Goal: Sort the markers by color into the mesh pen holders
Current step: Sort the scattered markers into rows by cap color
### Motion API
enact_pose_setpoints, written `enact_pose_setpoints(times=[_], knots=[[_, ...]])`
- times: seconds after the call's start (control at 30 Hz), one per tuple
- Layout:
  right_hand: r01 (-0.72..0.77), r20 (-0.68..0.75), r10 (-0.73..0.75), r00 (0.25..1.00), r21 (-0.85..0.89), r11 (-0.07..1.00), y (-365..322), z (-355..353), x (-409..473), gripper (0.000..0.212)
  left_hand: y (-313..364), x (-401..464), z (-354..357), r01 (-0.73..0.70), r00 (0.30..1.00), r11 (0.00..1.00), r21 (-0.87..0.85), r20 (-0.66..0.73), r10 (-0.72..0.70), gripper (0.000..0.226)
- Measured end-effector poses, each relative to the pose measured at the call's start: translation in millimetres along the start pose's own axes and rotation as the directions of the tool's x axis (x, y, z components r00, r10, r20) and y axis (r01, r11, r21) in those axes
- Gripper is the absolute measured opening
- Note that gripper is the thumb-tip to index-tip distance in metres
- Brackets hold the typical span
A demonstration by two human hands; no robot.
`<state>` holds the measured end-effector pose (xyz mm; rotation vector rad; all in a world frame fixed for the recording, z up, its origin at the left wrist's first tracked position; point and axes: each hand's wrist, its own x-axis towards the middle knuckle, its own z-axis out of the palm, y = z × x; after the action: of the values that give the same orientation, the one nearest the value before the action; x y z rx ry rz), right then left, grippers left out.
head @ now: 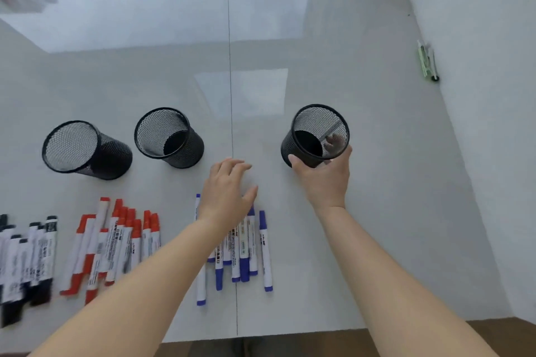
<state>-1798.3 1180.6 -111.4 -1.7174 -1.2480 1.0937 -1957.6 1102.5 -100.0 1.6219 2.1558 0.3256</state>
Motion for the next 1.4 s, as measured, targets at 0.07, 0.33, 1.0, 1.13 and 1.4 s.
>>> enact_pose_setpoints(times=[0.07,0.33,1.0,1.13,1.4], knots=[[0.017,0.074,-0.017,0.997,-0.008,1.000,-7,25,-3,0.077,-18,-6,-7,0.063,0.996,0.998,-0.012,-0.055,-0.064,0.042],[0.124,0.170,-0.102,0.980,-0.121,0.985,-10,68,-13,0.078,-69,-24,-14,0.212,0.976,0.977,0.010,-0.050,-0.211,0.047],[0.370,0.062,-0.365,0.929,-0.131,0.920,24,77,-17,0.057,-96,-18,-12,0.032,0.998,0.990,0.135,-0.053,-0.025,0.039],[0.359,0.056,-0.355,0.933,-0.112,0.926,28,63,-21,0.037,-91,-20,-19,-0.003,1.000,0.989,0.148,-0.017,0.006,0.037],[0.264,0.124,-0.248,0.961,-0.132,0.956,45,19,-71,0.017,-77,-68,-4,0.102,0.973,0.976,-0.191,-0.187,-0.138,0.045]])
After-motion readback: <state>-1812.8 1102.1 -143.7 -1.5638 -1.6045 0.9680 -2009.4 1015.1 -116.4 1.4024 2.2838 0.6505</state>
